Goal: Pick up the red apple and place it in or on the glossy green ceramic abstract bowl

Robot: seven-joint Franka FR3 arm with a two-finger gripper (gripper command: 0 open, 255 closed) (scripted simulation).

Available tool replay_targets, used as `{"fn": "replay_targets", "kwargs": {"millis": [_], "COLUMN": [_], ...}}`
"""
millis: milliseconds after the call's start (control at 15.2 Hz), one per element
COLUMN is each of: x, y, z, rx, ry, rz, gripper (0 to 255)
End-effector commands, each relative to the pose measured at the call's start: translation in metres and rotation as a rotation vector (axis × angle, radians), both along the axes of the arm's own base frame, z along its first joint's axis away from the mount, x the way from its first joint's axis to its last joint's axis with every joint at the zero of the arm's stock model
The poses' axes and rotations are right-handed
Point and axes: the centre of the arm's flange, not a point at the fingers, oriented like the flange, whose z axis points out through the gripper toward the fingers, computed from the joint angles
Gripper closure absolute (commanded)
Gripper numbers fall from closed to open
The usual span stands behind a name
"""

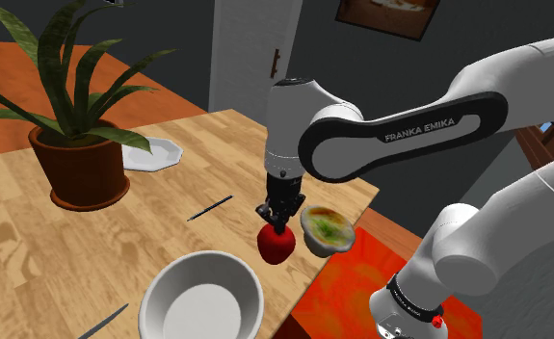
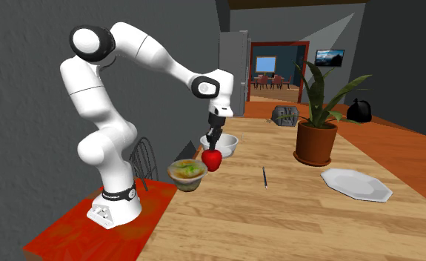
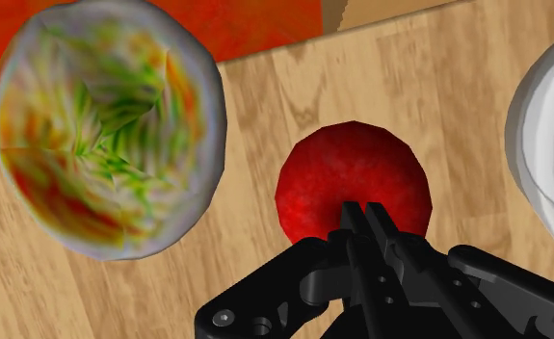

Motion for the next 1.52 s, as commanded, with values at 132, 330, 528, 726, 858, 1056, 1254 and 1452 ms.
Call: {"fn": "replay_targets", "kwargs": {"millis": [132, 330, 528, 726, 858, 1056, 1254, 1452], "x": [0.0, 0.0, 0.0, 0.0, 0.0, 0.0, 0.0, 0.0], "y": [0.001, 0.001, 0.001, 0.001, 0.001, 0.001, 0.001, 0.001], "z": [0.021, 0.036, 0.052, 0.068, 0.079, 0.095, 0.11, 0.126], "rx": [0.0, 0.0, 0.0, 0.0, 0.0, 0.0, 0.0, 0.0], "ry": [0.0, 0.0, 0.0, 0.0, 0.0, 0.0, 0.0, 0.0], "rz": [0.0, 0.0, 0.0, 0.0, 0.0, 0.0, 0.0, 0.0], "gripper": [255, 255, 255, 255, 255, 255, 255, 255]}}
